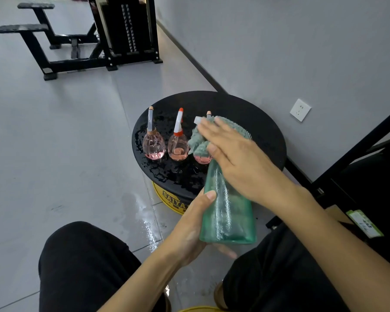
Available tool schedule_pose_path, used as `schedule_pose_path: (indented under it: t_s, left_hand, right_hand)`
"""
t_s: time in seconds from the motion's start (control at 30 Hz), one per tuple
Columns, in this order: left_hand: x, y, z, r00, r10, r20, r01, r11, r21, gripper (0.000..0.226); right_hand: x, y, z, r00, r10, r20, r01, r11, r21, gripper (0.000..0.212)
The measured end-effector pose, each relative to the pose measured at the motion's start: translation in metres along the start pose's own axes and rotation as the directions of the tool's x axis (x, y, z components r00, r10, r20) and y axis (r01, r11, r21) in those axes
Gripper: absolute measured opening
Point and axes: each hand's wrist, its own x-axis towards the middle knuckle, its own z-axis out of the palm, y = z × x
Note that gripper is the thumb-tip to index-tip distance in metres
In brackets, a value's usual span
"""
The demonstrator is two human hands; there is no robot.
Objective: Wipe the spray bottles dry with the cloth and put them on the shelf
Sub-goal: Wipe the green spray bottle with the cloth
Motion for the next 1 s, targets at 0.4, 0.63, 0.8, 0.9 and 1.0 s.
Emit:
schedule_pose_path:
  t_s: [0.4, 0.63, 0.8, 0.9, 1.0]
  left_hand:
    - [-0.003, -0.002, 0.000, 1.000, 0.015, -0.025, -0.016, 1.000, -0.024, 0.094]
    - [-0.004, -0.004, -0.003, 1.000, -0.018, -0.002, 0.017, 0.998, -0.063, 0.106]
    - [-0.005, -0.003, -0.006, 1.000, -0.018, -0.013, 0.017, 0.998, -0.065, 0.106]
    - [-0.005, -0.004, -0.004, 0.999, -0.035, 0.009, 0.036, 0.996, -0.081, 0.102]
    - [-0.004, -0.003, -0.003, 0.999, -0.037, 0.029, 0.039, 0.996, -0.085, 0.095]
  right_hand:
    - [0.009, -0.013, 0.011, 0.998, -0.053, 0.040, 0.059, 0.983, -0.174, 0.049]
    - [0.012, 0.003, 0.001, 0.996, 0.020, 0.082, -0.014, 0.997, -0.077, 0.048]
    - [-0.002, 0.005, 0.000, 0.981, -0.104, 0.161, 0.118, 0.990, -0.081, 0.045]
    - [0.005, 0.017, -0.004, 0.999, -0.002, 0.042, 0.002, 1.000, -0.001, 0.046]
    - [0.004, 0.019, -0.004, 0.999, 0.026, 0.023, -0.027, 0.998, 0.055, 0.045]
